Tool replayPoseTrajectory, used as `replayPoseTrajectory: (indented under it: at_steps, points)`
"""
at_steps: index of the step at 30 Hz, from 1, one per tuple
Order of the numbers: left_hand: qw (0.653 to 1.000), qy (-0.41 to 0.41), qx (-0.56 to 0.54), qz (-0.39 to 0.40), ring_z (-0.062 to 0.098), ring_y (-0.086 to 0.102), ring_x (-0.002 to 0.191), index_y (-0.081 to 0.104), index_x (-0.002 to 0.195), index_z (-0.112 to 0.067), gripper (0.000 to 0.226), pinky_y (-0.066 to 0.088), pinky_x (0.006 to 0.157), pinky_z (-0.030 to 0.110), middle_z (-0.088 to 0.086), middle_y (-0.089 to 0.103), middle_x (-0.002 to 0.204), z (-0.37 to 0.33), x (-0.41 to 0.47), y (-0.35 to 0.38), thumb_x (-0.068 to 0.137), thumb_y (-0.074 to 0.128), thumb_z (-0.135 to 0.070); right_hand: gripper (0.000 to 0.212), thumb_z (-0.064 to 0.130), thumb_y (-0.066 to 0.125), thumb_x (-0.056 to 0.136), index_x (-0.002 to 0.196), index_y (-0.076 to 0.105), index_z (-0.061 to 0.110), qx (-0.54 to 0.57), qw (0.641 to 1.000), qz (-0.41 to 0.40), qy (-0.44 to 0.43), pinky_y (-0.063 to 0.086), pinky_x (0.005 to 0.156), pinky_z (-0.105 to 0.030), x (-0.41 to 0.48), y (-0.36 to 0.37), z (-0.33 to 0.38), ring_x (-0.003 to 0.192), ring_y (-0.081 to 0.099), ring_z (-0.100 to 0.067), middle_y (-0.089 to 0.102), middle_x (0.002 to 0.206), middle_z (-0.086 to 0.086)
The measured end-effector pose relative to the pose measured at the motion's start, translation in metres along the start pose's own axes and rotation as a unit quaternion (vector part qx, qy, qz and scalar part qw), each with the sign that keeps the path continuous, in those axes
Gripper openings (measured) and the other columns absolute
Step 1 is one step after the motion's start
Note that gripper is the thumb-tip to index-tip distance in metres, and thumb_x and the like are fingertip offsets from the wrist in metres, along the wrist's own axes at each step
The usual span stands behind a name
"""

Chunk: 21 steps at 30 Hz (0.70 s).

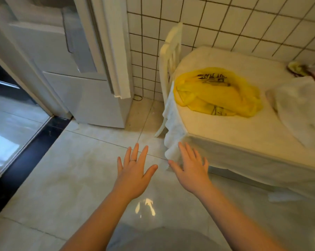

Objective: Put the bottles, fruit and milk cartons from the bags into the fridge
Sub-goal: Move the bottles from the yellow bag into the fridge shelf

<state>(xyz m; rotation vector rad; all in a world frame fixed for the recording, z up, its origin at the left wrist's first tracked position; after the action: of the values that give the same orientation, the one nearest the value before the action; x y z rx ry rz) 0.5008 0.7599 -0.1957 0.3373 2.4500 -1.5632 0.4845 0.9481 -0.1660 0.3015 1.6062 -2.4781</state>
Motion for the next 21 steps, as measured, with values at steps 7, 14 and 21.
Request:
replayPoseTrajectory:
  at_steps: [7,14,21]
  points:
    - [0.999,0.041,-0.019,0.029,0.017,-0.018,0.152,-0.003,0.158,-0.041,0.077,-0.006,0.122,0.049,-0.008,-0.016,0.166,-0.087,0.022,0.032,0.091,0.017,-0.074,0.072,0.064,0.035,0.097,0.157,0.007,0.037,0.028,0.999,-0.013,0.040,0.006,0.120,-0.055,0.008,-0.039,-0.093,0.152,0.005,-0.017,0.004,0.166,0.011]
    - [0.991,0.086,-0.095,0.025,0.019,0.001,0.155,0.004,0.159,-0.037,0.076,0.009,0.124,0.044,-0.006,0.000,0.168,-0.149,0.098,0.044,0.096,0.033,-0.068,0.070,0.063,0.036,0.098,0.157,0.008,0.039,0.068,0.993,-0.025,0.096,0.007,0.120,-0.056,0.042,-0.064,-0.175,0.153,0.008,-0.018,0.005,0.166,0.011]
    - [0.962,0.043,-0.267,0.041,0.020,0.016,0.152,0.013,0.159,-0.030,0.077,0.021,0.122,0.043,-0.003,0.012,0.167,-0.193,0.209,0.043,0.097,0.051,-0.055,0.070,0.054,0.045,0.099,0.158,0.017,0.029,0.196,0.968,-0.039,0.153,0.020,0.121,-0.048,0.127,-0.101,-0.233,0.150,0.021,-0.022,0.018,0.165,0.002]
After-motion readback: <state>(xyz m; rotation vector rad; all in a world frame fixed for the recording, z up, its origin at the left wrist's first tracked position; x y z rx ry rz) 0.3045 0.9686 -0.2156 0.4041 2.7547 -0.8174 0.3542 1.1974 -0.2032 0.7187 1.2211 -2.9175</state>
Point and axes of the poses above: each hand's wrist, its own x-axis towards the middle knuckle, its own y-axis out of the palm, z = x × y, the point moved 10 cm from there along x, towards the middle knuckle
